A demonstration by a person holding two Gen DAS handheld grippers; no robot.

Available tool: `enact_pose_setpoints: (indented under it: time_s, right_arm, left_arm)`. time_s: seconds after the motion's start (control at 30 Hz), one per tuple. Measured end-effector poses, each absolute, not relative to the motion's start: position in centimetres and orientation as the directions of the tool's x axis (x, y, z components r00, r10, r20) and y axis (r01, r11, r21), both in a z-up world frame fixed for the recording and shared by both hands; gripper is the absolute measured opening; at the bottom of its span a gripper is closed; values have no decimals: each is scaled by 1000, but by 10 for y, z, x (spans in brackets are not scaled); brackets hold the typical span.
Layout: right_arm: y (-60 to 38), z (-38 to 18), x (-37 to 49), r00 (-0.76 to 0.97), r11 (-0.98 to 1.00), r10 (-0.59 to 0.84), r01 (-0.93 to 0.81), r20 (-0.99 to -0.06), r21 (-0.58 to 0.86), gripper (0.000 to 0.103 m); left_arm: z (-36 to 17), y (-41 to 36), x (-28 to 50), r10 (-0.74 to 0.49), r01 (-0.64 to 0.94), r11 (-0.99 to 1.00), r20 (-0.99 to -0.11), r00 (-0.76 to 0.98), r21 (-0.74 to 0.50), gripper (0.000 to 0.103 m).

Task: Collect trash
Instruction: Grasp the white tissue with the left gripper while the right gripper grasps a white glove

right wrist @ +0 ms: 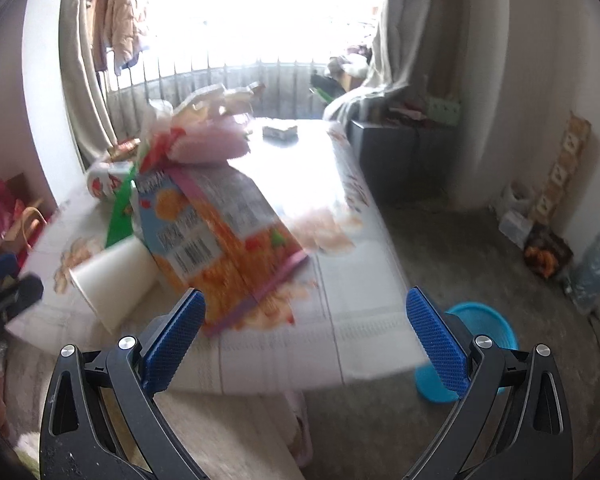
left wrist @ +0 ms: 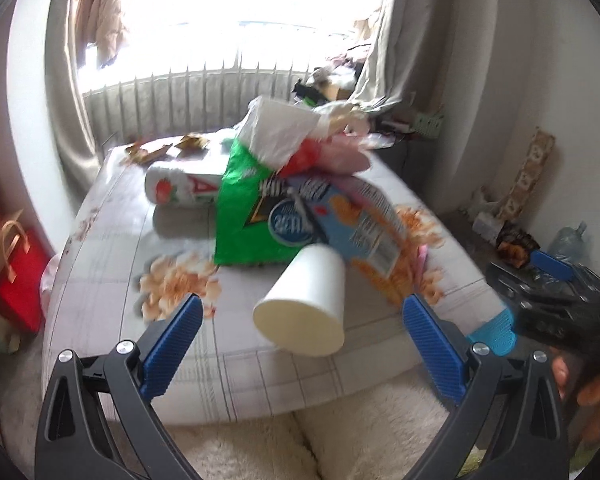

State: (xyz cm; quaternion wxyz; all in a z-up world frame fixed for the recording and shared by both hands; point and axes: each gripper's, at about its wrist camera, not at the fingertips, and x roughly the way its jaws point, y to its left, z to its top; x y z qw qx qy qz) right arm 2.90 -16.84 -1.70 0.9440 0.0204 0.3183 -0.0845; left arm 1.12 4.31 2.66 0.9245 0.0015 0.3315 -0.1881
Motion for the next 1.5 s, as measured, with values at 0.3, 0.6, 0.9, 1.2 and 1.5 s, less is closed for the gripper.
enact_pose_setpoints:
  time_s: [0.3, 0.6, 0.9, 1.2, 1.5]
  right_arm:
    - [-184, 34, 78, 844, 974, 32, 93, -536, 204, 96]
    - [-190, 69, 159, 814, 892, 309, -68, -492, 446, 88]
    - [-197, 46, 232, 716, 761, 450, 6, -534, 649, 68]
    - [-198, 33, 260, 665, 649, 539, 63, -516, 758, 55]
    - [-196, 30, 269, 631, 574, 613, 57, -475, 817, 6]
  left_arm:
    - [57, 50, 46, -443, 379, 895, -545, 712, -233, 98]
    - [72, 56, 83, -502, 396, 865, -509, 699, -309, 98]
    - [111, 47, 179, -522, 384, 850, -487, 700, -360, 86]
    - [85, 32, 272, -425, 268, 905, -647, 634, -331, 57]
    - [75, 43, 273, -388, 250, 921, -666, 637, -298, 3]
